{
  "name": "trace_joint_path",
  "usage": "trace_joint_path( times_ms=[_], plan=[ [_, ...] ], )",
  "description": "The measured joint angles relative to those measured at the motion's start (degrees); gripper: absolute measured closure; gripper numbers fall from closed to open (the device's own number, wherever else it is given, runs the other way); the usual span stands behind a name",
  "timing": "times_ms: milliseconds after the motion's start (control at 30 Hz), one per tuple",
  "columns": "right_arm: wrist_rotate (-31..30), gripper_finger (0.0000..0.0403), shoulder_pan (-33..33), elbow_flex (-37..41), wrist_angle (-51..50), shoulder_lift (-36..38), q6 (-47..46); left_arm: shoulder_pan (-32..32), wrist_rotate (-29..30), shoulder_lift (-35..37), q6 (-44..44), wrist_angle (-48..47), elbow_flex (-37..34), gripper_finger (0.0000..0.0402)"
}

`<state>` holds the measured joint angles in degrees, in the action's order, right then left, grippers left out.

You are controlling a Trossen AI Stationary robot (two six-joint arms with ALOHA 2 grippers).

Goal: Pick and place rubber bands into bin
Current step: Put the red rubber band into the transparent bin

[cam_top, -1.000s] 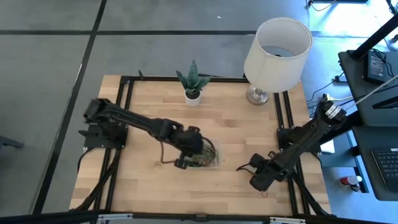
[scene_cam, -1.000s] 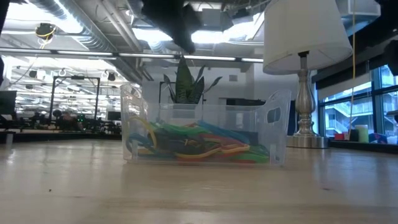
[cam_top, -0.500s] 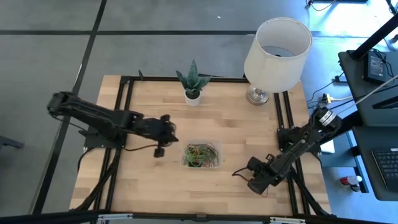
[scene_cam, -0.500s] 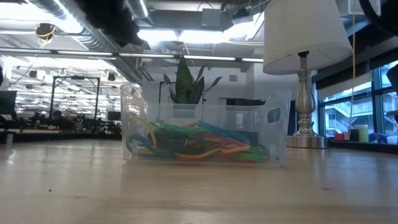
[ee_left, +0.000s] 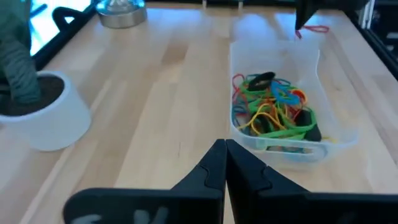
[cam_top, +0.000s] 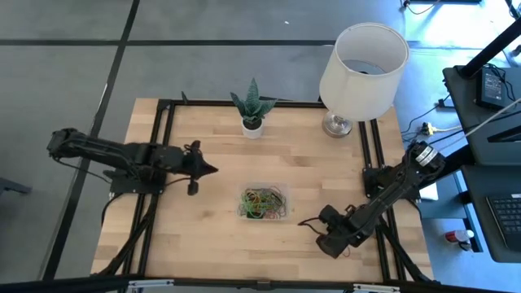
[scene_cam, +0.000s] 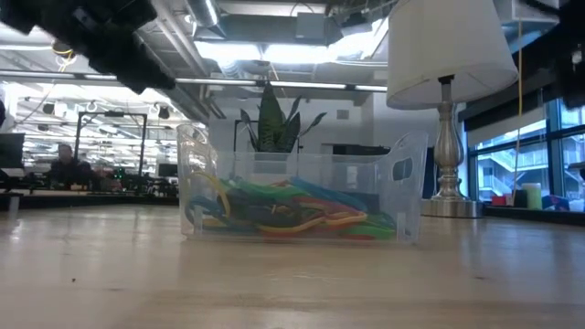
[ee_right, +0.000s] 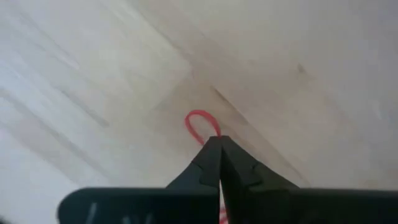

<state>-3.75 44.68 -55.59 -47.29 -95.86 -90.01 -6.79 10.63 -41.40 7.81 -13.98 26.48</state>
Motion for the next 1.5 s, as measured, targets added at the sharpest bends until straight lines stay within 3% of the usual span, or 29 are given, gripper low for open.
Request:
trace_joint_path(
  times_ms=[400, 700, 867, 1133, 1267, 1500],
  plan=[
    [-10.2, 0.0402, -3.2, -21.9, -23.3, 0.2, -1.2, 2.6, 2.3, 17.9, 0.0, 0.6, -11.2, 0.0399],
    [-23.9, 0.0403, -8.2, -34.4, -26.9, 0.2, 5.4, 2.6, 4.4, 29.7, 0.9, -0.6, -17.4, 0.0399],
    [-29.5, 0.0403, -12.5, -38.8, -22.0, 0.2, 15.2, 2.5, 5.2, 34.8, 2.2, -1.2, -19.6, 0.04],
    [-30.2, 0.0403, -20.0, -40.2, -2.3, -0.5, 35.2, 2.5, 4.7, 41.1, -0.9, 0.5, -21.3, 0.04],
    [-29.2, 0.0403, -22.8, -40.1, 6.1, -2.5, 43.0, 2.5, 4.6, 41.4, -3.0, 0.9, -21.4, 0.04],
    [-23.6, 0.0403, -26.4, -40.1, 11.8, -8.4, 48.3, 2.5, 1.5, 41.4, -5.0, 4.0, -21.5, 0.04]
  ],
)
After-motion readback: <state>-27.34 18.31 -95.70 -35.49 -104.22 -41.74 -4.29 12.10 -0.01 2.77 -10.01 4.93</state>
